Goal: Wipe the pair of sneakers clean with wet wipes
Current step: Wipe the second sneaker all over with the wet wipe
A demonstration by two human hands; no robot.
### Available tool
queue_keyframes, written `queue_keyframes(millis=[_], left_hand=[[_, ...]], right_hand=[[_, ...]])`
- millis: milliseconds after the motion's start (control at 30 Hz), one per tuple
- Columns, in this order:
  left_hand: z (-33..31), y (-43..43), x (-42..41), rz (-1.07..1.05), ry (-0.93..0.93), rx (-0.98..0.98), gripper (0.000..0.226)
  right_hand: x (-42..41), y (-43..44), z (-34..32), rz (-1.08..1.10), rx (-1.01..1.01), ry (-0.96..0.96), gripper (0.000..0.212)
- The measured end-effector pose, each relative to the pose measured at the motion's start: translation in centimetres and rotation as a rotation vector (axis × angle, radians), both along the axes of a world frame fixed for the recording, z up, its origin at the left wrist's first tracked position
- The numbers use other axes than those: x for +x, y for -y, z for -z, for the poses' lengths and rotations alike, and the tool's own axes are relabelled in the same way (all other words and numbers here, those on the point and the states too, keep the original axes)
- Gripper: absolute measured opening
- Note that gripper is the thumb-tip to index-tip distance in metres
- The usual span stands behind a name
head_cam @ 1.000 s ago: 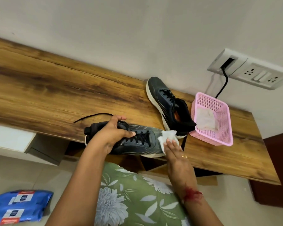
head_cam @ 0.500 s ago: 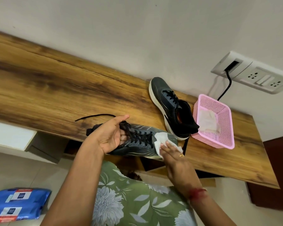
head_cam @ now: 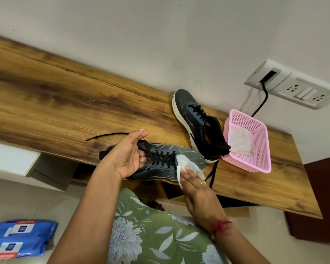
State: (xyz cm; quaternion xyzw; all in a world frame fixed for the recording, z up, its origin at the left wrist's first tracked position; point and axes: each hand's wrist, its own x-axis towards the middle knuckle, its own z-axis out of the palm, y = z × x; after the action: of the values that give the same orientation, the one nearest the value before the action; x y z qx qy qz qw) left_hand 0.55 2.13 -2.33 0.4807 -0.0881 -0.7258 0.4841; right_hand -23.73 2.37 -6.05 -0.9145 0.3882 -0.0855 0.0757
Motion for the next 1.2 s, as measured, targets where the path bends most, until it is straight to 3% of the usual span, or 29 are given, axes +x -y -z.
queue_keyframes(millis=[167, 267, 300, 367, 433, 500, 633, 733, 867, 967, 1033, 1133, 1200], left_hand=[[-0.2, -0.1, -0.2, -0.019, 0.003, -0.009, 0.043], [0.1, 0.0, -0.1, -0.006, 0.001, -0.003, 0.044], [0.1, 0.0, -0.1, -0.003, -0.003, -0.003, 0.044], [0.0, -0.1, -0.1, -0.009, -0.012, -0.008, 0.042], [-0.1, -0.1, -0.1, -0.014, -0.012, -0.013, 0.04], [-0.1, -0.1, -0.1, -0.012, -0.001, -0.017, 0.041], [-0.1, -0.1, -0.3, -0.009, 0.016, -0.027, 0.041], [0.0, 0.0, -0.3, -0.002, 0.02, -0.031, 0.043], [0.3, 0.0, -0.1, -0.002, 0.018, -0.027, 0.043], [0.2, 0.0, -0.2, -0.002, 0.023, -0.035, 0.043], [0.2, 0.0, -0.2, -0.004, 0.023, -0.037, 0.042], [0.3, 0.0, -0.1, -0.003, 0.017, -0.038, 0.043], [0.3, 0.0, -0.1, -0.006, 0.016, -0.036, 0.043]], right_hand=[[-0.5, 1.7, -0.7, 0.237, 0.084, 0.088, 0.05], [0.5, 0.4, -0.1, 0.053, 0.033, 0.024, 0.046], [0.3, 0.5, -0.3, 0.088, 0.09, 0.064, 0.041], [0.1, 0.9, -2.3, 0.373, 0.363, 0.384, 0.026], [-0.2, 1.7, -4.0, 0.701, 0.599, 0.907, 0.025], [-0.4, 2.5, -5.0, 0.908, 0.795, 1.262, 0.025], [-1.2, 3.7, -6.7, 0.864, 1.365, 1.423, 0.036], [-0.5, 3.8, -7.3, 0.728, 1.56, 1.333, 0.044], [1.0, 4.3, -6.8, 0.803, 1.352, 1.097, 0.041], [1.1, 4.8, -6.5, 0.831, 1.233, 1.135, 0.032], [1.0, 4.7, -6.2, 0.75, 0.917, 0.96, 0.029], [0.6, 4.6, -6.2, 0.431, 0.262, 0.564, 0.031], [0.1, 4.5, -6.4, 0.262, 0.05, 0.423, 0.039]])
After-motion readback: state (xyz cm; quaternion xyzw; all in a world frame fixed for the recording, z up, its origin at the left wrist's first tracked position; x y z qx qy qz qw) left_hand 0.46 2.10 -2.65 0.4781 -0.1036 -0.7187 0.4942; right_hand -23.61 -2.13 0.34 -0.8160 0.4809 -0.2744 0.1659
